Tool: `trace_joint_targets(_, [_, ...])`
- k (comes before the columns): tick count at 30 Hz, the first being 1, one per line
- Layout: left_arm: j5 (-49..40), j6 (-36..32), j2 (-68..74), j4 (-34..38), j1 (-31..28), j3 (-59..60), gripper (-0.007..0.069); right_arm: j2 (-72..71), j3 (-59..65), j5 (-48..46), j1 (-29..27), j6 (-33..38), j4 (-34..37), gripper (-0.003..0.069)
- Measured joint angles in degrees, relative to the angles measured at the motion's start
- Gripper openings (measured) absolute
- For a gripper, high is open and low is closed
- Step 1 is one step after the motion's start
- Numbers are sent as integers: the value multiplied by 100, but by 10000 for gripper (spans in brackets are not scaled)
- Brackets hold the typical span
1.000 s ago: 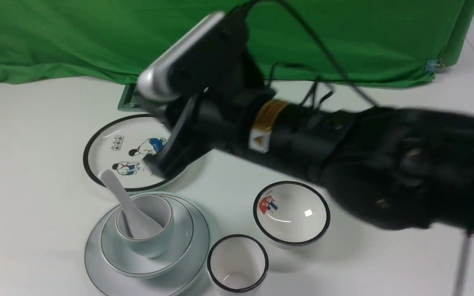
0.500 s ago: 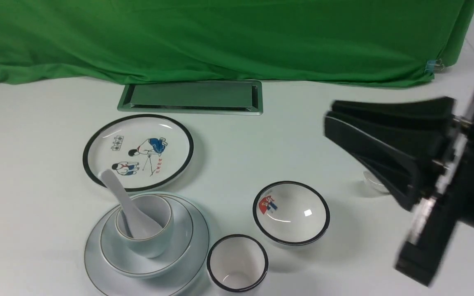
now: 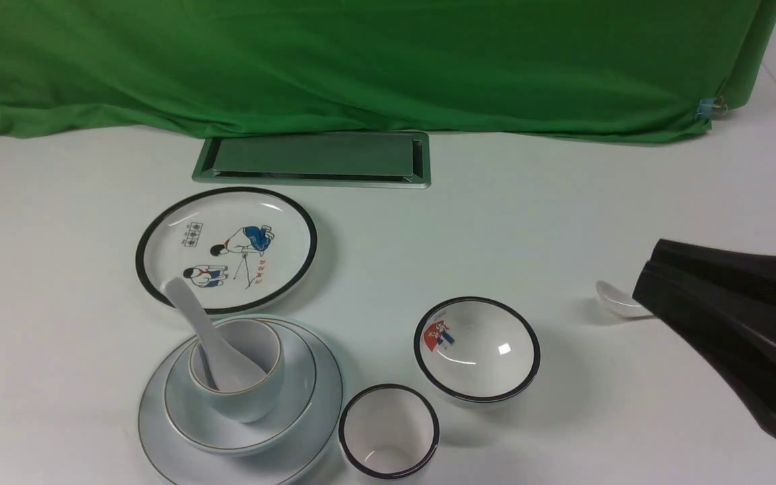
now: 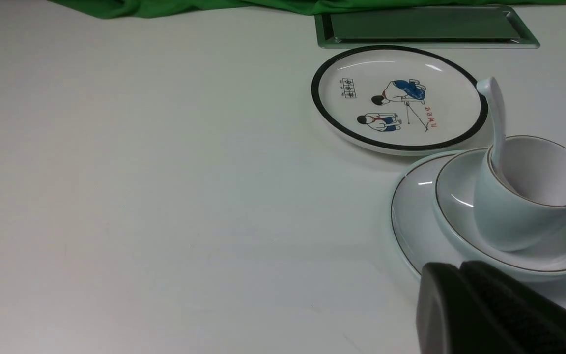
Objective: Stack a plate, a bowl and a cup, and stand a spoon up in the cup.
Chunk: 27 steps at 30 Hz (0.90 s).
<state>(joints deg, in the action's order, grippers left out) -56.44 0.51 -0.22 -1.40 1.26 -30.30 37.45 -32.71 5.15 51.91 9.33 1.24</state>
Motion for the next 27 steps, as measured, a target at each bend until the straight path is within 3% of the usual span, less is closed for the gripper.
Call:
trace_joint_targets(2, [0, 0, 0, 0, 0, 0, -29, -109, 23, -119, 0, 0, 0, 22])
trace_joint_targets(5, [4, 0, 0, 0, 0, 0, -29, -390, 290, -156, -48, 0, 0, 10])
trace_joint_targets(9, [6, 0, 0, 0, 0, 0, -29, -1176, 983, -411, -642, -65, 0, 10])
trace_joint_targets(18, [19, 0, 0, 0, 0, 0, -29, -3326, 2796, -789, -4013, -411, -193, 10])
trace_joint_targets(20, [26, 0, 0, 0, 0, 0, -29, -3691, 3154, -1127, -4928, -803, -320, 10])
trace_joint_targets(23, [26, -14, 0, 0, 0, 0, -29, -3726, 3304, -1369, -5514, -1120, -377, 10])
trace_joint_targets(27, [33, -14, 0, 0, 0, 0, -29, -3745, 3321, -1743, -5691, -1146, -423, 10])
